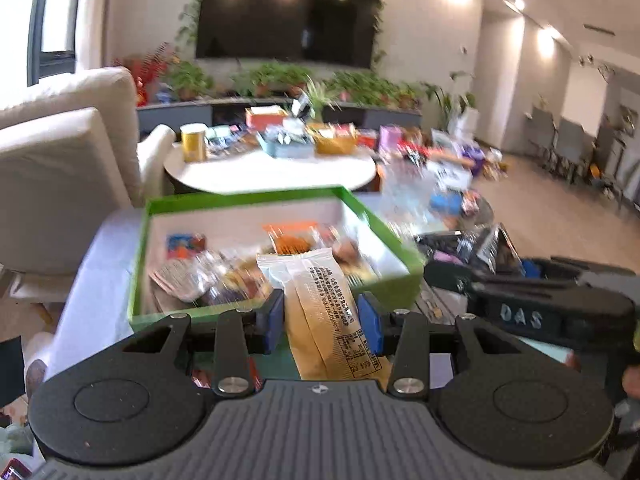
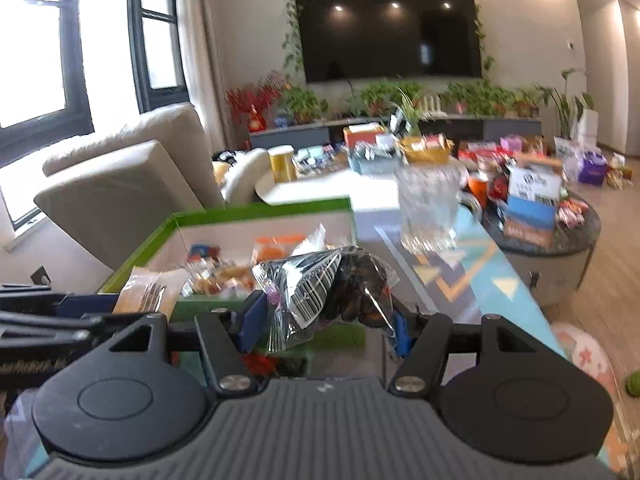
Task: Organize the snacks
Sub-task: 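Carry bread bag and dark snack bag over the box and open both grippers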
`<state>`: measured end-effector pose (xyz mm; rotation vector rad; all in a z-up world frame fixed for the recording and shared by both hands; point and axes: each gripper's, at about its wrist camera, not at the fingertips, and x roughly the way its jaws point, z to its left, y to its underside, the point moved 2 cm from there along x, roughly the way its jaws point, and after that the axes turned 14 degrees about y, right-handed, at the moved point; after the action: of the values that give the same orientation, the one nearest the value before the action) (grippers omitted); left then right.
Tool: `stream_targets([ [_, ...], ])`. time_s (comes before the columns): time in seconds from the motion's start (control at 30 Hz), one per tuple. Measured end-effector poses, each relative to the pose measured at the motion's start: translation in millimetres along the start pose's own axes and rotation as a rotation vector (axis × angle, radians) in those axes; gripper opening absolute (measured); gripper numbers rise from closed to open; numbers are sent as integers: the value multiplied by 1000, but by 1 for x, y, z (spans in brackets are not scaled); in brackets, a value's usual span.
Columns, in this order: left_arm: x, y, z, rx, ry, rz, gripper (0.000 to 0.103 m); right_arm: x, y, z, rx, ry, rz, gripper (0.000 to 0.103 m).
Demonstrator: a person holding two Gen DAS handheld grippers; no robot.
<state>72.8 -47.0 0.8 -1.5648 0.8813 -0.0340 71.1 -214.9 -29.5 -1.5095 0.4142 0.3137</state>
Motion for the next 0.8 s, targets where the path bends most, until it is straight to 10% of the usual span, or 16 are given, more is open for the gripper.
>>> stream_targets([
  [0.8, 39, -46, 78, -63, -107, -75, 38, 55, -42, 54, -65, -69, -75, 43],
])
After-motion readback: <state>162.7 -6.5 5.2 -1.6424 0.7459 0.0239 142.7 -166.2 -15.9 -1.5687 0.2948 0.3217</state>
